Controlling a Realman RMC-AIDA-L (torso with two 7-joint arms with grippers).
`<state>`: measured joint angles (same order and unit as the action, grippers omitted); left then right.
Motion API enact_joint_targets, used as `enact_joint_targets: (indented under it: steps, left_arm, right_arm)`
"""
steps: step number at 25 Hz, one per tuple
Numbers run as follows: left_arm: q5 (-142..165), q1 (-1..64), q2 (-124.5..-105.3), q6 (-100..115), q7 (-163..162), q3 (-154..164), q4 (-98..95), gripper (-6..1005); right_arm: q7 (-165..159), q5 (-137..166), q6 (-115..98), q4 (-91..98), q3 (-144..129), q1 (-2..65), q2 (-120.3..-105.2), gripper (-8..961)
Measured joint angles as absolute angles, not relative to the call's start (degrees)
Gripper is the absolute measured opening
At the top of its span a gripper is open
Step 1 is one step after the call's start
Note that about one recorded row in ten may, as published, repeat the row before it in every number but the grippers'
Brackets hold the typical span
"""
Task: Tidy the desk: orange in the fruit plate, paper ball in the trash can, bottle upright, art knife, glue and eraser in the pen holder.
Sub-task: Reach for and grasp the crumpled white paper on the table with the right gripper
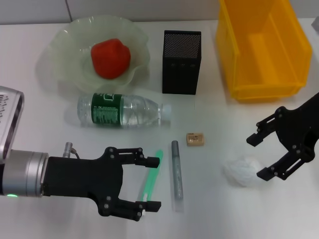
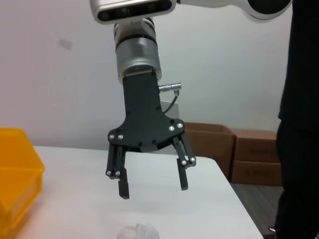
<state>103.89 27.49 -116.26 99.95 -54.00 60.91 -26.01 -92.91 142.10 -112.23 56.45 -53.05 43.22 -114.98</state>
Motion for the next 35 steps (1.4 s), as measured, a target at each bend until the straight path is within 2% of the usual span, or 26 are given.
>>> enact_joint_targets:
  steps: [17, 23, 27, 35]
  left_arm:
    - [105.70, 28.04, -116.05, 99.03, -55.25, 59.54, -27.30, 814]
    - [105.35, 28.04, -117.35, 99.45, -55.45, 52.44, -27.41, 815]
    - [105.07, 28.38, -118.52, 98.47, -55.01, 49.76, -27.84, 815]
    - [95.76, 28.42, -118.56, 94.70, -54.85, 49.18, -27.22, 815]
  right_arm:
    - [-92.88, 142.65, -112.43, 57.64, -52.39, 43.98, -115.24, 791]
    - [-90.78, 139.56, -112.50, 57.58, -48.67, 42.48, -114.94, 790]
    - [-89.27, 138.71, -112.51, 57.36, -47.62, 41.01, -115.34, 788]
    - [-85.62, 136.19, -112.82, 56.85, -43.85, 38.67, -115.07, 786]
